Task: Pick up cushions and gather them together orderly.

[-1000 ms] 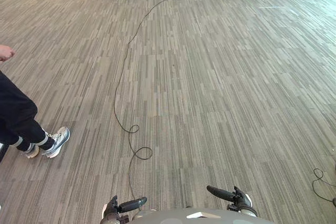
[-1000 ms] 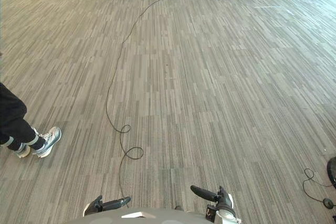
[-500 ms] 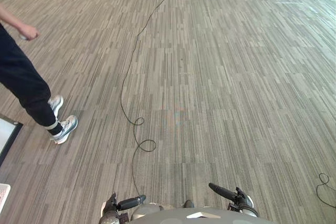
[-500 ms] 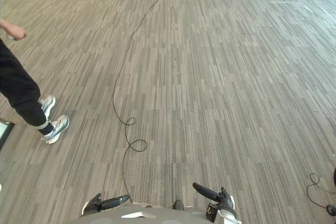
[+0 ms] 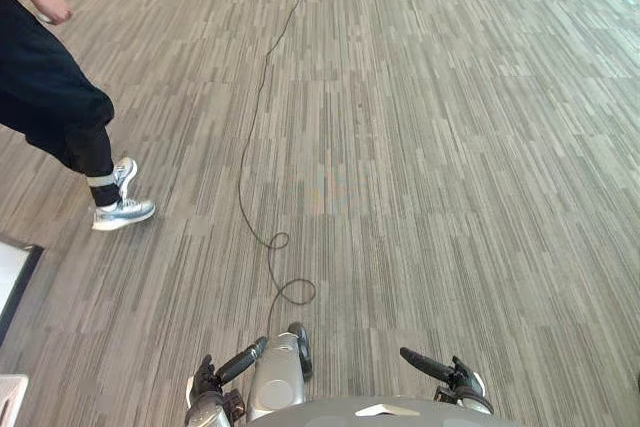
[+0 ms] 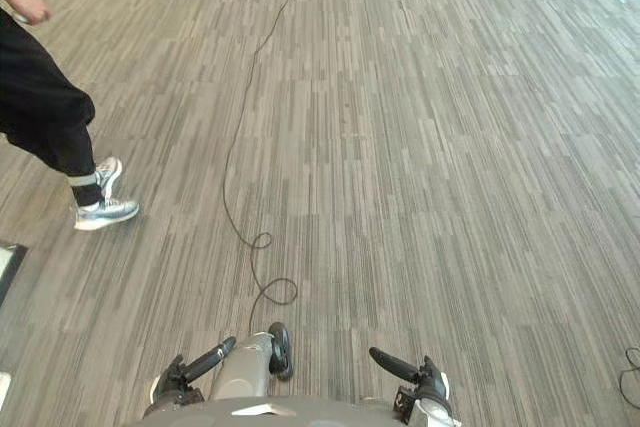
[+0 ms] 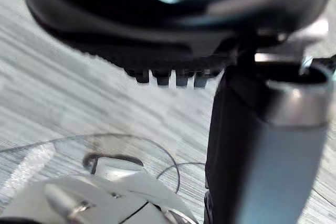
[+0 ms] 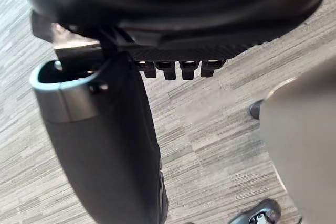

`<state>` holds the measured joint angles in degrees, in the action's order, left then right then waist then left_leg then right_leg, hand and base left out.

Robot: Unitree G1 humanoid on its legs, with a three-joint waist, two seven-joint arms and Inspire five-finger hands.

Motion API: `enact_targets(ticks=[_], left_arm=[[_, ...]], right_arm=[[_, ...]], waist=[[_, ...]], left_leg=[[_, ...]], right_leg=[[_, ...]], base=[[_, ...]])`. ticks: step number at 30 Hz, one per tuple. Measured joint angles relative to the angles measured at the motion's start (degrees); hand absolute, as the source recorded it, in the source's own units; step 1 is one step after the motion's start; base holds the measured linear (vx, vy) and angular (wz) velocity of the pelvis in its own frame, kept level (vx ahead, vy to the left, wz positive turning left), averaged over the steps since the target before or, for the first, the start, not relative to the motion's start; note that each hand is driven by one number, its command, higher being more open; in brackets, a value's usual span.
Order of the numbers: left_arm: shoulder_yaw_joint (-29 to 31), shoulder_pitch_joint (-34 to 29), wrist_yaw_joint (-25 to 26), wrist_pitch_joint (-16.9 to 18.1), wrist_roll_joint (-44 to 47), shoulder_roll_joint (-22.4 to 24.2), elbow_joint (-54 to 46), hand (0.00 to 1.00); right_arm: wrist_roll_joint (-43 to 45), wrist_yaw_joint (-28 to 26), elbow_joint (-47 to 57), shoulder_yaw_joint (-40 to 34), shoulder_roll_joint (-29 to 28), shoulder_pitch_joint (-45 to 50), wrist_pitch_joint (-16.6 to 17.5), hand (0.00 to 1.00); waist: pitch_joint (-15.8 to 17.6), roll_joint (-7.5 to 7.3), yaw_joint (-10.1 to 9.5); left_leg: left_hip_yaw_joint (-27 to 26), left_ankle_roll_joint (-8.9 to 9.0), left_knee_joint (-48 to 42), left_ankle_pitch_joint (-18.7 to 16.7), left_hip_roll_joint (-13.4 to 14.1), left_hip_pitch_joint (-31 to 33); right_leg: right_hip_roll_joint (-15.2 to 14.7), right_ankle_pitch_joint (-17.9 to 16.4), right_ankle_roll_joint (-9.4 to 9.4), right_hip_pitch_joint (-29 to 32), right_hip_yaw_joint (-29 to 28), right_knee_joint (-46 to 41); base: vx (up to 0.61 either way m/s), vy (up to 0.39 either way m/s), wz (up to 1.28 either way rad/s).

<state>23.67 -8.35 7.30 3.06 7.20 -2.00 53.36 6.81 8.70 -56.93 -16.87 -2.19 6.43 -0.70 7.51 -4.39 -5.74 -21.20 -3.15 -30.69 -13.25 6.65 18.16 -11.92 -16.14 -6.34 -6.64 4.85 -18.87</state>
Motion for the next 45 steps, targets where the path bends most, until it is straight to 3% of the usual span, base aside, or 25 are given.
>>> enact_targets(ticks=[2, 4, 6, 8, 9, 12, 14, 15, 16, 17, 19, 20, 21, 23, 24, 25, 27, 30, 33, 34, 35, 37, 40, 42, 45], left_arm=[[-1.21, 1.24, -0.14, -0.16, 1.30, -0.70, 1.59, 1.00], [-2.38, 1.93, -0.17, -0.16, 1.30, -0.72, 1.94, 1.00], [-2.63, 2.51, -0.27, -0.17, 1.27, -0.23, 1.96, 1.00], [-3.47, 4.07, -0.45, -0.41, 1.14, 1.03, 2.16, 1.00], [-3.47, 4.07, -0.45, -0.43, 1.13, 1.05, 2.16, 1.00], [-4.71, 5.27, -1.19, -1.13, -1.02, 1.34, 4.13, 1.00], [-4.73, 5.54, -1.32, -1.20, -1.31, 1.64, 4.40, 1.00], [-4.70, 5.83, -1.50, -1.28, -2.28, 2.66, 5.04, 1.00], [-4.70, 5.97, -1.58, -1.29, -2.40, 3.51, 5.06, 1.00], [-4.58, 6.14, -1.66, -1.35, -2.85, 3.93, 4.89, 1.00], [-4.22, 6.80, -1.72, -1.35, -3.32, 4.60, 4.51, 1.00], [-3.97, 6.76, -1.64, -1.34, -3.31, 4.56, 4.21, 1.00], [-2.60, 6.60, -1.69, -1.29, -3.31, 4.64, 3.80, 1.00], [-2.44, 6.23, -1.66, -1.30, -3.17, 3.87, 2.24, 1.00], [-2.46, 6.23, -1.66, -1.30, -3.18, 3.84, 2.17, 1.00], [-2.54, 6.32, -1.68, -1.06, -3.05, 3.46, 0.27, 1.00], [-2.54, 6.28, -1.73, -0.87, -2.65, 3.49, -1.20, 1.00], [-2.46, 6.29, -1.63, -0.59, -2.00, 3.98, -2.02, 1.00], [-2.38, 6.11, -1.56, -0.15, 0.27, 4.10, -2.72, 1.00], [-2.32, 5.88, -1.58, 0.09, 0.48, 3.88, -2.54, 1.00], [-2.28, 5.85, -1.80, 0.15, 0.50, 3.14, -2.56, 1.00], [-1.96, 5.89, -1.57, 0.11, 1.14, 2.61, -2.41, 1.00], [-2.74, 6.77, -1.38, -0.10, 1.10, 1.79, 0.51, 1.00], [-3.24, 7.14, -1.33, -0.65, 1.06, 1.29, 2.01, 1.00], [-3.33, 6.92, -1.32, -0.69, 1.02, 1.19, 2.03, 1.00]], right_arm=[[-0.09, -0.70, 0.74, -0.02, 0.31, 0.00, 0.08, 1.00], [-0.12, -1.01, 1.96, 0.01, 0.37, -0.06, 0.26, 1.00], [-0.22, -1.15, 3.32, 0.03, 0.41, -0.36, 1.08, 1.00], [-0.39, -1.30, 4.76, -0.12, 0.04, -0.92, 1.89, 1.00], [-0.39, -1.30, 4.76, -0.13, 0.04, -0.93, 1.90, 1.00], [0.06, -1.77, 4.86, -2.35, 0.33, -1.26, 2.01, 1.00], [0.03, -1.94, 4.83, -2.29, 0.31, -1.53, 1.96, 1.00], [-0.40, -2.19, 4.31, -2.04, 1.53, -2.82, 1.80, 1.00], [-0.62, -2.28, 4.07, -1.65, 1.82, -3.36, 1.90, 1.00], [-0.81, -2.32, 4.16, -1.65, 1.86, -3.78, 2.03, 1.00], [-2.21, -2.52, 4.34, -1.60, 2.58, -4.42, 1.71, 1.00], [-2.19, -2.45, 4.30, -1.65, 2.65, -4.44, 1.66, 1.00], [-2.17, -2.15, 3.97, -1.43, 2.62, -4.68, 1.41, 1.00], [-2.14, -1.93, 2.63, 0.76, 2.36, -5.05, 1.02, 1.00], [-2.14, -1.93, 2.59, 0.80, 2.33, -5.07, 1.00, 1.00], [-2.05, -1.82, 2.06, 1.36, 1.81, -5.26, 0.57, 1.00], [-2.04, -1.74, 2.08, 2.27, 1.60, -5.56, 0.15, 1.00], [-2.04, -1.38, 2.05, 2.79, 0.84, -5.57, -0.38, 1.00], [-2.06, -0.80, 1.33, 2.89, -0.74, -5.48, -0.37, 1.00], [-2.05, -0.77, 0.77, 2.95, -1.17, -5.58, -0.53, 1.00], [-2.15, -1.15, 0.61, 3.87, -1.62, -5.49, -0.51, 1.00], [-2.17, -1.11, 0.11, 4.05, -1.83, -5.15, -0.51, 1.00], [-2.20, -1.59, 1.15, 4.58, -1.60, -5.32, -0.21, 1.00], [-2.25, -1.95, 2.57, 4.54, -1.58, -5.32, 0.56, 1.00], [-2.23, -2.27, 4.49, 4.58, -1.67, -5.22, 2.05, 1.00]], waist=[[0.54, -0.03, 0.21], [1.37, 0.79, 0.18], [1.77, 1.53, 0.63], [1.90, 1.55, 2.43], [1.90, 1.55, 2.45], [2.36, 2.15, 3.85], [2.49, 2.54, 4.57], [3.22, 4.84, 4.78], [3.15, 5.38, 4.71], [3.32, 5.81, 4.68], [4.12, 7.89, 4.73], [4.24, 8.34, 4.68], [4.83, 8.48, 4.20], [5.71, 6.92, 3.68], [5.73, 6.88, 3.66], [6.11, 5.67, 2.94], [6.21, 5.25, 2.71], [6.46, 4.65, 1.78], [5.95, 3.60, -0.21], [5.04, 3.46, -0.43], [4.56, 1.88, -0.16], [3.83, 0.60, -0.36], [4.29, 0.81, -0.28], [4.82, 0.83, 0.04], [5.04, 0.89, 0.76]], left_leg=[[-0.77, -1.48, 0.79, -3.45, -1.64, -7.16], [-1.62, -1.44, 2.92, -4.67, -1.95, -12.94], [-1.80, -0.53, 6.88, -5.62, -2.16, -18.36], [-1.84, 1.15, 11.77, -6.97, -2.25, -24.11], [-1.84, 1.20, 11.81, -7.01, -2.25, -24.15], [-1.35, 3.26, 17.48, -8.32, -2.47, -32.10], [0.11, 3.36, 19.71, -8.35, -2.62, -34.45], [3.14, 5.53, 20.23, -8.03, -0.80, -37.52], [3.93, 6.75, 18.84, -7.25, 0.05, -36.88], [4.97, 7.39, 16.45, -6.41, 0.41, -36.09], [11.73, 6.90, -6.98, -1.55, 4.48, -26.76], [13.37, 7.07, -13.50, 0.56, 5.30, -24.09], [15.53, 7.65, -28.47, 2.33, 7.55, -17.66], [14.34, 7.01, -35.88, 1.81, 9.17, -11.51], [14.26, 7.00, -35.89, 1.79, 9.20, -11.28], [12.31, 6.69, -33.32, 1.01, 9.66, -6.87], [9.55, 5.93, -25.74, 0.10, 9.65, -2.47], [6.13, 5.98, -4.19, 0.48, 5.92, -0.39], [9.58, 5.85, 5.44, 8.20, 1.78, 1.75], [9.87, 3.68, 4.08, 9.67, 0.82, 1.81], [8.44, 2.41, 1.32, 6.43, 0.23, 2.08], [6.26, 0.59, -3.52, 1.46, -0.18, 1.12], [3.96, -0.24, -2.90, -2.91, -0.25, -5.06], [2.28, 0.16, -0.82, -5.19, -0.32, -11.59], [0.35, 1.64, 3.48, -8.53, 0.19, -20.13]], right_leg=[[-1.55, 4.25, -2.56, 7.27, -3.90, -25.24], [-2.05, 5.25, -2.04, 12.20, -2.54, -39.08], [-1.96, 4.23, -0.51, 17.17, 1.15, -45.39], [0.30, 2.77, 1.55, 25.58, 7.32, -41.85], [0.34, 2.78, 1.55, 25.64, 7.37, -41.75], [6.05, 3.79, 2.99, 29.82, 11.84, -19.70], [7.40, 5.68, 4.51, 29.49, 11.88, -12.81], [8.90, 9.46, 11.02, 27.28, 13.02, -12.64], [9.01, 8.10, 11.13, 27.12, 13.27, -13.20], [9.08, 6.53, 11.08, 26.56, 13.57, -13.54], [10.52, 3.10, 11.35, 21.21, 15.24, -11.38], [11.28, 2.69, 11.39, 19.54, 15.25, -10.22], [13.16, 1.99, 11.67, 13.84, 14.62, -6.92], [14.00, 1.21, 11.51, 6.66, 13.11, -2.17], [14.00, 1.17, 11.46, 6.43, 13.08, -2.05], [13.98, 0.92, 10.97, 2.97, 12.03, 1.16], [13.93, 0.58, 10.30, -0.22, 10.81, 4.04], [12.21, -0.53, 8.24, -5.19, 7.75, 6.94], [9.53, -3.00, 5.75, -7.81, 3.05, 8.63], [8.94, -3.28, 5.92, -8.19, 0.55, 8.43], [7.04, -2.57, 4.92, -7.48, -1.51, 6.89], [4.94, -2.57, 4.81, -5.61, -3.99, -0.91], [3.07, 2.88, 0.32, 5.42, -5.76, -27.86], [1.67, 2.42, 0.99, 11.78, -3.22, -41.20], [1.71, 0.51, 3.79, 19.76, 4.17, -42.18]], base=[[0.51, 0.331, -0.12], [0.45, 0.243, -0.22], [0.39, 0.154, -0.20], [0.37, 0.053, -0.09], [0.42, 0.000, -0.01], [0.43, -0.058, 0.20], [0.62, -0.152, 0.59], [0.63, -0.164, 0.68], [0.64, -0.179, 0.58], [0.49, -0.187, 0.39], [0.63, -0.252, 0.36], [0.62, -0.229, -0.07], [0.49, -0.165, -0.24], [0.44, -0.110, -0.28], [0.39, -0.077, -0.28], [0.36, -0.044, -0.27], [0.38, 0.018, -0.34], [0.47, 0.145, -0.49], [0.52, 0.248, -0.79], [0.59, 0.289, -0.58], [0.60, 0.291, -0.49], [0.62, 0.311, -0.39], [0.46, 0.256, -0.50], [0.46, 0.190, -0.57], [0.39, 0.019, -0.41]])
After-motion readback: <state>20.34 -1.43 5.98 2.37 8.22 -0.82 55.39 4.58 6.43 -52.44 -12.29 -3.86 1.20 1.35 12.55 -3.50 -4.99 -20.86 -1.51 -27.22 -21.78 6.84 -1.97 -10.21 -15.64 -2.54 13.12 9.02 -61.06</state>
